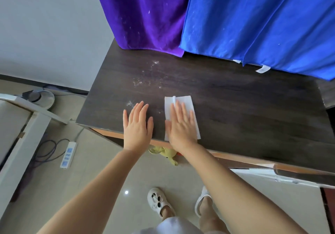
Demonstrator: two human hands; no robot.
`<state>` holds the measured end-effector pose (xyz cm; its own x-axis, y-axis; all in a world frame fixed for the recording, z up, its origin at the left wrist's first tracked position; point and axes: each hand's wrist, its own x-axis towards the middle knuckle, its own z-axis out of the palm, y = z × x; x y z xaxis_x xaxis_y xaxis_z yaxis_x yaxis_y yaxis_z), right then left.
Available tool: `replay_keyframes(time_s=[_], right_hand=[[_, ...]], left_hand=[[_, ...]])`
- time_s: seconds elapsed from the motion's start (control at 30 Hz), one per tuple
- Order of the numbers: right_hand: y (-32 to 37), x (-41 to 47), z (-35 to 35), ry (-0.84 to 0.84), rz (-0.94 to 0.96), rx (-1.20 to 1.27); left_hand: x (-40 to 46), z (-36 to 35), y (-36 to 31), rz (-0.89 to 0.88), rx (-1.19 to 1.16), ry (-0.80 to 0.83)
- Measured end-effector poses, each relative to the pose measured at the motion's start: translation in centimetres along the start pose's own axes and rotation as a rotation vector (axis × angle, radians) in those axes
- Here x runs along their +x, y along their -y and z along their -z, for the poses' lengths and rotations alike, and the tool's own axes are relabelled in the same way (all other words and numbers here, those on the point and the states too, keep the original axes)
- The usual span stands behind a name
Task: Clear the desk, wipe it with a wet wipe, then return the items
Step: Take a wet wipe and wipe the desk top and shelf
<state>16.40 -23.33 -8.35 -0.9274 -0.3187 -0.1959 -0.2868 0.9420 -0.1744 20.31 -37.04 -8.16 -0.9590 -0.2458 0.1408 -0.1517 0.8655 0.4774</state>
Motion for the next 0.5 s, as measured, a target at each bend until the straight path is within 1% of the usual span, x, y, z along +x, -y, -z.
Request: replay_keyframes(time_s=[0.1, 0.17, 0.2, 0.23, 0.33, 0.43, 0.5], right_hand=[[4.7, 0.4, -0.5, 0.052, 0.247, -0.058], [4.2, 0.5, -0.6, 0.061, 0.391, -0.061], [3.0, 0.4, -0.5, 0.052, 0.431, -0.048], [1.4, 0.1, -0.4, 0.038, 0.428, -0.044], [-5.9, -0.6, 0.4, 0.019, 0.207, -0.076], [-14.2, -1.2, 2.1, -0.034, -0.085, -0.05], [-17.7, -0.8, 3.2, -0.113, -0.276, -0.023]], left_hand=[[0.1, 0.5, 1.7, 0.046, -0.008, -0.032], [0.2, 0.8, 2.3, 0.06, -0.001, -0.037], [0.3, 0.8, 2.3, 0.056, 0.014, -0.04], [0.4, 0.8, 2.2, 0.046, 0.039, -0.038], [0.8, 0.2, 0.9, 0.01, 0.135, 0.004], [1.3, -0.6, -0.3, -0.018, 0.185, 0.046], [1.6, -0.9, -0.5, -0.013, 0.201, 0.052]])
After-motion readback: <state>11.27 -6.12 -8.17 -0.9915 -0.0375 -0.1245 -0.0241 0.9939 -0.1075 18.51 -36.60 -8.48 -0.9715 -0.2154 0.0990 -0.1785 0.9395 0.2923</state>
